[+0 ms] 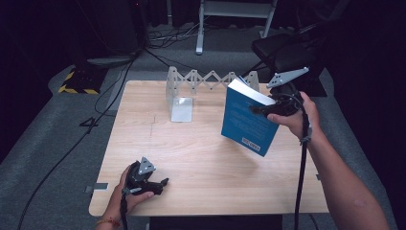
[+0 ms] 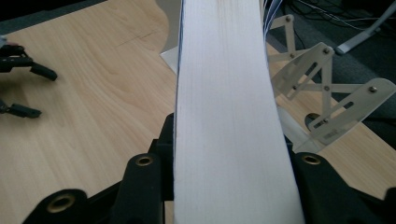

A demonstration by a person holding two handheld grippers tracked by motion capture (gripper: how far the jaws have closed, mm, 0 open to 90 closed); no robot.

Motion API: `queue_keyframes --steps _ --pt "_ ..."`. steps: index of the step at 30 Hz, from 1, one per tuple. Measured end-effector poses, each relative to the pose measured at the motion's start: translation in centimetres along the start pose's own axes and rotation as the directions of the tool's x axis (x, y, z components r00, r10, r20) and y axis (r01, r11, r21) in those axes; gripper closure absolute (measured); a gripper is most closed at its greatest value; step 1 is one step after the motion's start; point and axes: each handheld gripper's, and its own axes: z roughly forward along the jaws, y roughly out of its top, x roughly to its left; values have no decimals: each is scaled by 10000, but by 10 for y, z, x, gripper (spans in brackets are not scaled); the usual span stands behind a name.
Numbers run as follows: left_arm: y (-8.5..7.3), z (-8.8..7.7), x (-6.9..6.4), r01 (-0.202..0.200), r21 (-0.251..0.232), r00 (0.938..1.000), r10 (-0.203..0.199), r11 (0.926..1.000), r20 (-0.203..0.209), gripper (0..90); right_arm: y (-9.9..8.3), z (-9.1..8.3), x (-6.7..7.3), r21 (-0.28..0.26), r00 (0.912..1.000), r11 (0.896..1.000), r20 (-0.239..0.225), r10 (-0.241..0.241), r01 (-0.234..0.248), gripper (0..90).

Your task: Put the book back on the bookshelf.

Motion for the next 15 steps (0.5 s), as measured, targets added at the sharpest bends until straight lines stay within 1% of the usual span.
queue_keyframes --steps 2,3,4,5,8,10,12,13,15 --pt "0 0 0 -2 1 10000 2 10000 1 147 1 0 -2 -3 10000 10000 74 64 -64 612" --pt "0 0 0 -4 1 10000 4 10000 0 147 2 1 -7 8 9996 9998 216 181 -181 612" --pt "0 0 0 -4 1 10000 4 10000 0 148 2 1 -7 8 9996 9998 216 181 -181 612" --pt "0 0 0 0 -1 10000 0 10000 0 147 4 1 -12 23 9988 9995 369 321 -322 612" --pt "0 0 0 -19 -19 10000 19 10000 -28 148 4 0 -17 -12 9982 9992 440 409 -409 612" --pt "0 0 0 -21 -19 10000 21 10000 -27 148 5 0 -23 29 9968 9985 594 543 -545 612" --pt "0 0 0 -50 -26 10000 50 10000 -50 149 4 -1 -29 55 9940 9970 770 771 -778 612" --pt "0 0 0 -50 -26 10000 50 10000 -50 149 4 -1 -29 55 9940 9970 770 771 -778 612" --pt "0 0 0 -48 -27 10000 48 10000 -49 149 3 -3 -35 119 9917 9964 987 818 -834 611"
